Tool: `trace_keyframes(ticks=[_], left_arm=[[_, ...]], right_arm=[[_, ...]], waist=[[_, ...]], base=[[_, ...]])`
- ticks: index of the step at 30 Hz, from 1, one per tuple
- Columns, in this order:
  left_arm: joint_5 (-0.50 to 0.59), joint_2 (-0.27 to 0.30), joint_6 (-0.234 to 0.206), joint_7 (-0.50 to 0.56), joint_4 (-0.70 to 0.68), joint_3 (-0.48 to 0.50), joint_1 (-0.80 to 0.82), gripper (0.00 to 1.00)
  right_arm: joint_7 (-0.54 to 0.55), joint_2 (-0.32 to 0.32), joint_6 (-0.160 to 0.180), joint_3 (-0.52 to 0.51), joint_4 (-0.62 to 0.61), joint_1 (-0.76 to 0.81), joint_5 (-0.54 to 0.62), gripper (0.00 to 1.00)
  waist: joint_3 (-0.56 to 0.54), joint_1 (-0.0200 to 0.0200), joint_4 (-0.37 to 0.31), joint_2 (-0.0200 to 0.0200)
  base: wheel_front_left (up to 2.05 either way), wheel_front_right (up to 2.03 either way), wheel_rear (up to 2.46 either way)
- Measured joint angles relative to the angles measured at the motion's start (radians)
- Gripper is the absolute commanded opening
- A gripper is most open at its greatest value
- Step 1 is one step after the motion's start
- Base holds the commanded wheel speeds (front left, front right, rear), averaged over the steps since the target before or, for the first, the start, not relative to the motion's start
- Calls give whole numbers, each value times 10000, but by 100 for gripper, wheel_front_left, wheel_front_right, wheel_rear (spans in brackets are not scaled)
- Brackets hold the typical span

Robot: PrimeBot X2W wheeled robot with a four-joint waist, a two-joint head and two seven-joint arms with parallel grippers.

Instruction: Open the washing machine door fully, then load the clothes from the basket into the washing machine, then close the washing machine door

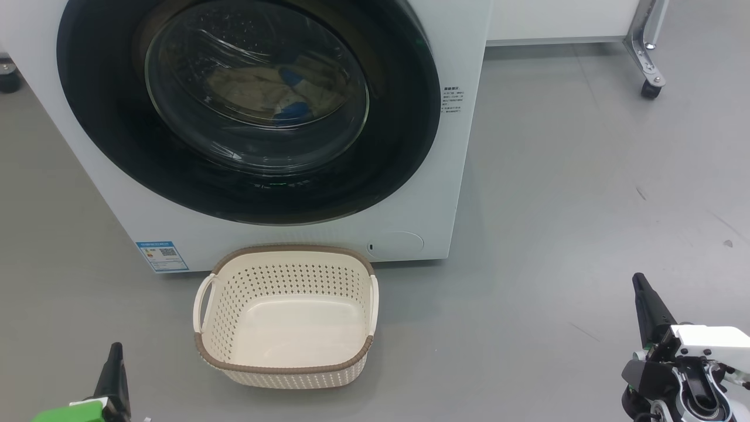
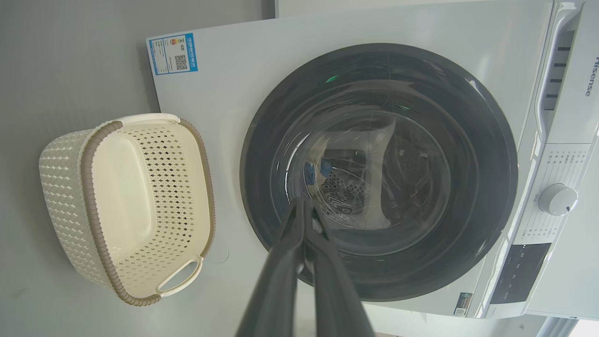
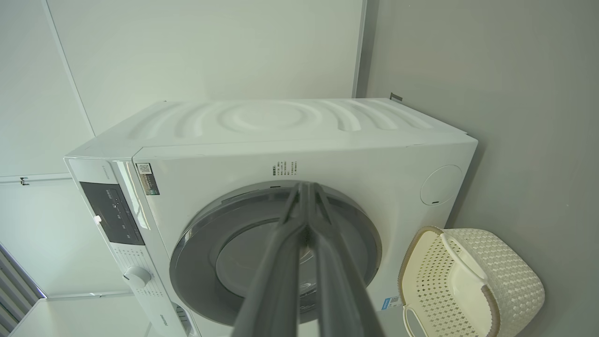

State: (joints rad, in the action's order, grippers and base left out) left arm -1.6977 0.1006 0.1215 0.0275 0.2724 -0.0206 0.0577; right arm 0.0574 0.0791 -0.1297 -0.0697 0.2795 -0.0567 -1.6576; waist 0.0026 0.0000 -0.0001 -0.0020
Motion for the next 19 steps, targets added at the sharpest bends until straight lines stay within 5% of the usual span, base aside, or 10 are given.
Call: trace_keyframes(ticks=[19], left_arm=[[0,-8,0,42,6,35,7,0]], right_arm=[[33,-4,0,-19,-6,-2,0,0]], waist=[[1,0,0,0]], base=[[0,0,0]])
